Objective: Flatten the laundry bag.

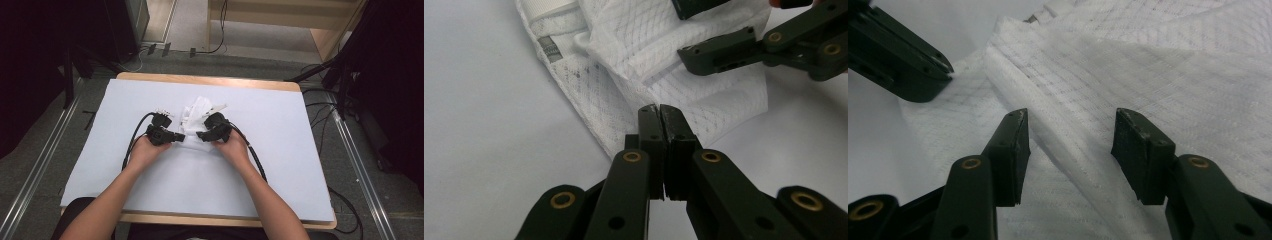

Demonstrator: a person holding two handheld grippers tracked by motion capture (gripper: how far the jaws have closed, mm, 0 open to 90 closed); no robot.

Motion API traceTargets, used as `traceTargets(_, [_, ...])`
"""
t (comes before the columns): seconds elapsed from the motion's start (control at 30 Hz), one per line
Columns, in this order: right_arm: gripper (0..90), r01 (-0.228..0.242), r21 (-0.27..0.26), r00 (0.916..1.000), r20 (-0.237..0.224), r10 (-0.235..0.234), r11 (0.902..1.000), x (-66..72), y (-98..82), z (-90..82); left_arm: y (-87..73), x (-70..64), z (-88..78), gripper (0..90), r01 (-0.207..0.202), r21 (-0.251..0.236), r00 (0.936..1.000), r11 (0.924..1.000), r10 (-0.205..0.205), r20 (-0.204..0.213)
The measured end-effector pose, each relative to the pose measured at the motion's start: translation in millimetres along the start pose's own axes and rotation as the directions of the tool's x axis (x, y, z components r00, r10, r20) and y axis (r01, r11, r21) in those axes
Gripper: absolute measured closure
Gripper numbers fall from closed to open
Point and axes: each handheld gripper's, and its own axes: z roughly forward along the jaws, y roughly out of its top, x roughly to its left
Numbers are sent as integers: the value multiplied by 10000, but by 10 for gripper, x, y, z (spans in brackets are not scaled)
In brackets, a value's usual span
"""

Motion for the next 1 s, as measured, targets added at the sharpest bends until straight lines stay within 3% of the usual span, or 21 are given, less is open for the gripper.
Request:
traceTargets(0.1, [575,104,-71,9998,197,-103,9999,17,-7,6,4,-2,-25,898,-72,-71,10000,9999,72,14])
traceTargets(0.13, [655,81,-174,9995,308,-76,9998,15,-12,12,5,-4,-27,897,-58,-89,10000,9999,58,20])
traceTargets(0.17, [655,81,-174,9995,308,-76,9998,15,-12,12,4,-4,-27,897,-45,-89,10000,10000,45,11])
traceTargets(0.2, [737,86,-199,9991,424,-78,9998,-2,-14,12,4,-2,-25,898,-46,-82,10000,10000,46,9])
traceTargets(0.23, [737,86,-199,9991,424,-78,9998,-2,-14,12,3,-1,-23,898,-59,-66,10000,10000,59,-18])
traceTargets(0.27, [813,-209,-162,9991,365,215,9997,-30,-12,2,3,1,-20,898,-67,-44,10000,10000,67,-33])
traceTargets(0.4, [882,-557,-192,9973,458,565,9983,-72,-11,-24,1,7,-21,898,-31,-74,10000,10000,31,-33])
traceTargets(0.67, [897,-720,-746,9939,782,778,9946,-148,32,-251,0,13,-30,898,-53,-66,9999,10000,52,-89])
traceTargets(0.77, [897,-1294,-976,9868,849,1378,9868,-263,-7,-356,-1,14,-34,898,1,-106,9999,9999,-2,-112])
traceTargets(1.0, [897,-1886,-1289,9741,1015,2022,9735,-458,-94,-510,-7,39,-49,897,92,-160,9999,9998,-94,-136])
